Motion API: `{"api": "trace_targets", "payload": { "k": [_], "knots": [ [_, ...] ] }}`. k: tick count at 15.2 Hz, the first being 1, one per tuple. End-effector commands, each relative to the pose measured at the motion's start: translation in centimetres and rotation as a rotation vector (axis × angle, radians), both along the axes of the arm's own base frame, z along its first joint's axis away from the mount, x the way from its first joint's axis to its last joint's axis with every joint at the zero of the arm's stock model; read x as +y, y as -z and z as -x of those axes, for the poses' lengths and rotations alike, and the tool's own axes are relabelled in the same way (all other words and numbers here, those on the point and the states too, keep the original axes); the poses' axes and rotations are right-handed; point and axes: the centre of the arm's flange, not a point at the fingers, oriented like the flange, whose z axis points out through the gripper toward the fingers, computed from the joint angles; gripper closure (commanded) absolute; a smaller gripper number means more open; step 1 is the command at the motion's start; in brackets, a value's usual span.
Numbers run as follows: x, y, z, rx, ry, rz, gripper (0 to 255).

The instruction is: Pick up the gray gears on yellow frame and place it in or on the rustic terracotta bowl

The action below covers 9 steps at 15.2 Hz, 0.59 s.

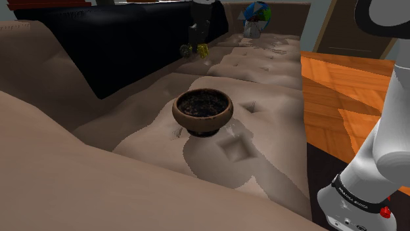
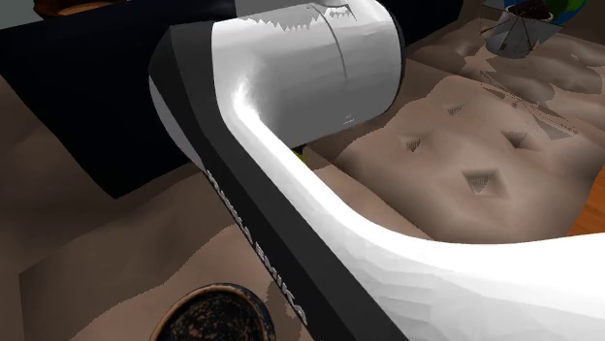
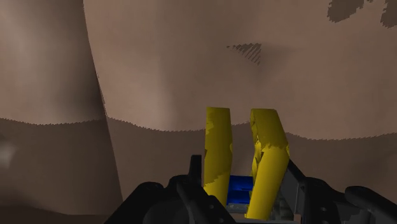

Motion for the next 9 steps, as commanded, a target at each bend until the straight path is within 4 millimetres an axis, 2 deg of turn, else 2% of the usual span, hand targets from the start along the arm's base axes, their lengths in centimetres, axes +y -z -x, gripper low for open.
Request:
{"api": "trace_targets", "payload": {
  "k": [1,7,9],
  "knots": [
    [0.0,-1.1,-0.1,0.0,0.0,0.0,255],
    [0.0,-4.2,-0.1,0.0,0.0,0.0,255],
    [1.5,-4.3,2.1,0.0,0.0,0.0,255]
  ]
}}
